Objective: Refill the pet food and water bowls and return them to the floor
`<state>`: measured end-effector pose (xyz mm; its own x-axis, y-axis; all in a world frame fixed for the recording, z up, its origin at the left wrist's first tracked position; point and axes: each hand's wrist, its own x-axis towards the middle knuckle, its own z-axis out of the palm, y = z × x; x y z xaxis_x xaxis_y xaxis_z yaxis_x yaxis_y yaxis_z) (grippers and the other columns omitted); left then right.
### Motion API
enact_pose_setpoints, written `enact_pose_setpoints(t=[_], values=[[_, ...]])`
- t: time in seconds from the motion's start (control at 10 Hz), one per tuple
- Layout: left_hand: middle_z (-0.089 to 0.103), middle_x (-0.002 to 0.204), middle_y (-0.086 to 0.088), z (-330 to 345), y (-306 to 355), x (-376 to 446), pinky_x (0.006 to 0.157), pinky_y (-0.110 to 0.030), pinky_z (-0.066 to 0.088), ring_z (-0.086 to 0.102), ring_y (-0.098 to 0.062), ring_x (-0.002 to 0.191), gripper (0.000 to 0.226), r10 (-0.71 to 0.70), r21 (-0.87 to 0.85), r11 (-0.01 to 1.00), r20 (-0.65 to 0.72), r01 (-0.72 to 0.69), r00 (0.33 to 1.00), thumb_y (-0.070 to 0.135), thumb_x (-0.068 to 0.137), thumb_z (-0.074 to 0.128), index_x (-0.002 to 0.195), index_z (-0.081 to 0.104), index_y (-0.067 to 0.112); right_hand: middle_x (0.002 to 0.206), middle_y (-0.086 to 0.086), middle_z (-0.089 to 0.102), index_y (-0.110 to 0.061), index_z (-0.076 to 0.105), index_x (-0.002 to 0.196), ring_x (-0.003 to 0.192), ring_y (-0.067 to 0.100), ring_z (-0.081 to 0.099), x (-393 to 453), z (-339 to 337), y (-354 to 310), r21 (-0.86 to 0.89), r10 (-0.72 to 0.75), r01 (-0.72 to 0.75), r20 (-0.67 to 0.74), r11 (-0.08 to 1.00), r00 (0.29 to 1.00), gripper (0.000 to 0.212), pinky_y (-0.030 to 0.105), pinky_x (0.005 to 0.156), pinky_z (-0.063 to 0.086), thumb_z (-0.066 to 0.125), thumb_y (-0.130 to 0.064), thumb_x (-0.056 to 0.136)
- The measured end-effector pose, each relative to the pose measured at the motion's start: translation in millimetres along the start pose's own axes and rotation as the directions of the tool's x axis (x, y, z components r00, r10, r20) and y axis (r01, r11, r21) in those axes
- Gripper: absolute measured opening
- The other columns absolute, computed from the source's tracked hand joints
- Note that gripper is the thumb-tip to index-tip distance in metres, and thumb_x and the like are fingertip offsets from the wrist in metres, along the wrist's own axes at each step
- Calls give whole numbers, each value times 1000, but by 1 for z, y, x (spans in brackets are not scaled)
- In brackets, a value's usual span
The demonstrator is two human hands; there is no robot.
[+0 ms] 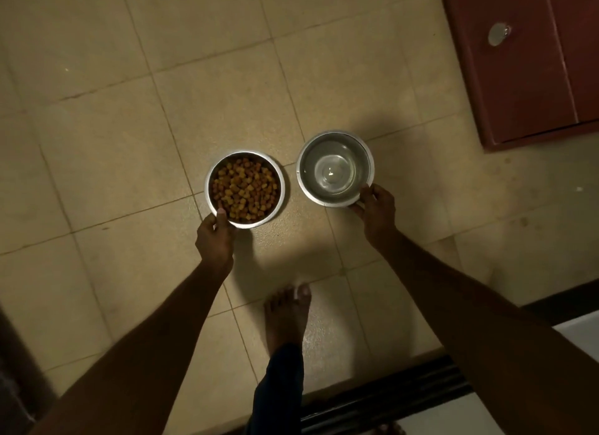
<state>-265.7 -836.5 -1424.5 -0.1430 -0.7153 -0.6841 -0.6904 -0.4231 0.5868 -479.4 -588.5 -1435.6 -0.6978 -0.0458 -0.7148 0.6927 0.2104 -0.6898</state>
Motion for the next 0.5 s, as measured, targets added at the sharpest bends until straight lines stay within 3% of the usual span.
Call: enact_pose_setpoints(t=[0.2,0.3,0.4,0.5], values=[[77,84,-4,-15,2,-7,90,-42,59,75,-24,89,48,75,167,983,42,-81,996,59,103,52,86,77,21,104,18,77,-12,75,90,111,39,76,-2,0,13,-11,62,-63,-41,998,997,23,51,98,62,70,-31,102],[78,89,-10,-19,14,-11,89,-42,56,73,-29,92,63,59,277,958,54,-72,997,63,104,45,92,78,11,100,13,81,-19,80,88,105,37,78,-5,2,3,-170,79,-102,-137,980,987,39,54,98,63,73,-57,88],[75,108,-25,-31,41,-33,92,-42,48,69,-41,107,59,88,399,915,-31,-69,996,47,110,47,111,72,-6,123,21,74,-3,71,128,118,40,70,-44,6,-28,-594,-120,-55,-250,802,961,76,45,105,53,63,-70,91],[63,133,-33,-47,70,-61,106,-48,47,60,-48,128,54,265,442,862,24,-248,964,36,109,56,135,59,-11,139,26,63,4,55,145,129,41,61,-83,5,-66,-776,-381,210,-42,595,924,70,44,106,48,70,-47,99]])
